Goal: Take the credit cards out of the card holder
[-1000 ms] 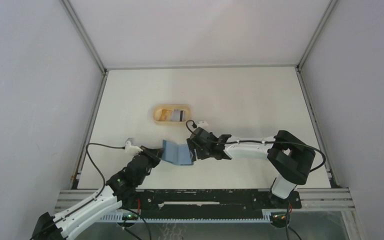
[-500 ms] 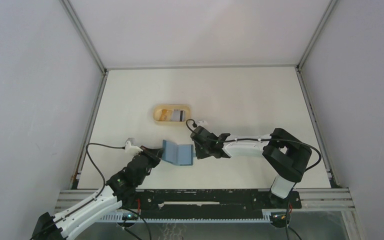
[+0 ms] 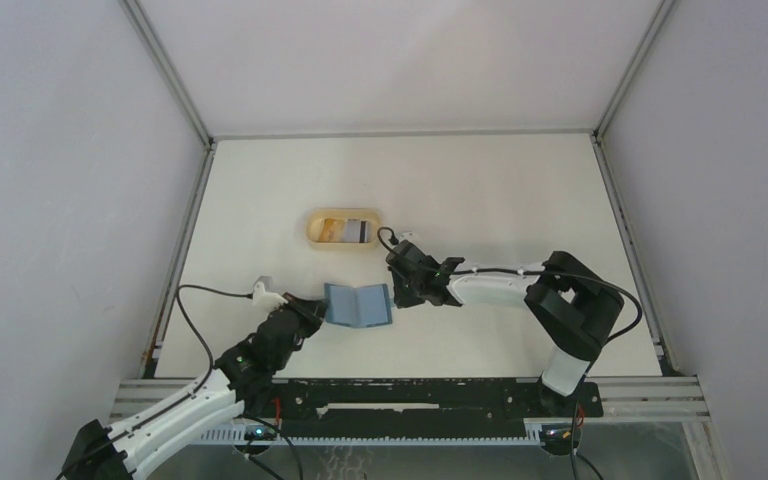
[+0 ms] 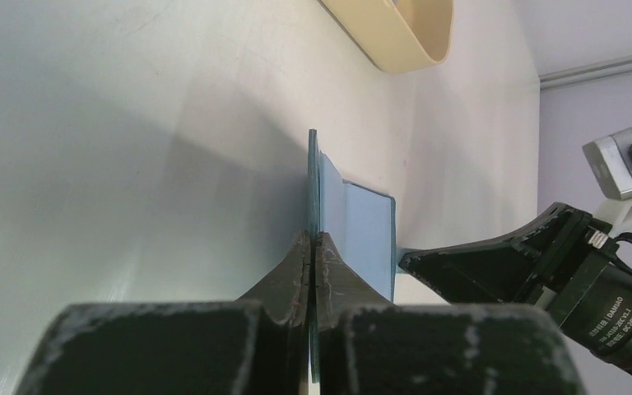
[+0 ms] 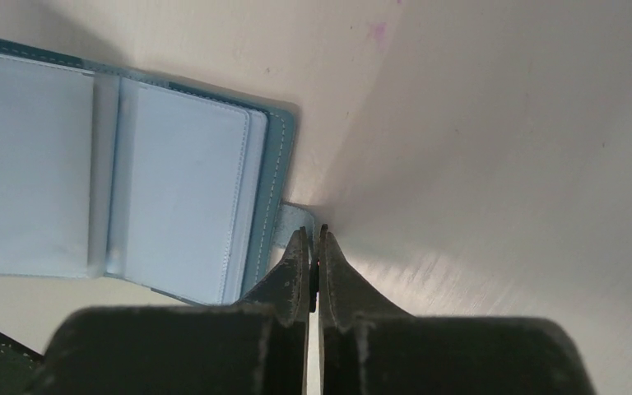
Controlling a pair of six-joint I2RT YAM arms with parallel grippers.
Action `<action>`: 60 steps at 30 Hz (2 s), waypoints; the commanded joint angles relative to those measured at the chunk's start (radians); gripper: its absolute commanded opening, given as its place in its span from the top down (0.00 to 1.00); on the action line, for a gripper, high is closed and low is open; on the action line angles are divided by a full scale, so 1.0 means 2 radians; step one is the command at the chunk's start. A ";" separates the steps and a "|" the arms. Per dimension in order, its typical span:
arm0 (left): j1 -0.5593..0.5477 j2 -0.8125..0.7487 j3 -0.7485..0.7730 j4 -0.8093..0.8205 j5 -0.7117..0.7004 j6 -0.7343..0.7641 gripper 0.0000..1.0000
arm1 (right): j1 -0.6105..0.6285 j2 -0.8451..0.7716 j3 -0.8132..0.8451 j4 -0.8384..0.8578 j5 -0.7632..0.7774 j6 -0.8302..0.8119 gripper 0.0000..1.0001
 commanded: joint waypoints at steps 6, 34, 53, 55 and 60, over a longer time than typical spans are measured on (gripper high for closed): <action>0.004 0.001 -0.060 -0.004 0.019 -0.007 1.00 | -0.014 0.010 0.028 0.017 0.001 -0.018 1.00; 0.004 0.047 -0.075 0.083 0.072 0.004 1.00 | -0.040 0.044 0.093 0.019 -0.026 -0.053 0.83; 0.003 0.046 -0.075 0.072 0.059 0.005 1.00 | 0.052 0.003 0.141 0.043 -0.036 -0.030 0.26; 0.003 0.042 -0.075 0.069 0.059 0.005 1.00 | 0.057 0.023 0.154 0.040 -0.041 -0.029 0.26; 0.004 0.025 -0.075 0.053 0.055 0.008 1.00 | 0.059 0.068 0.179 0.031 -0.046 -0.030 0.26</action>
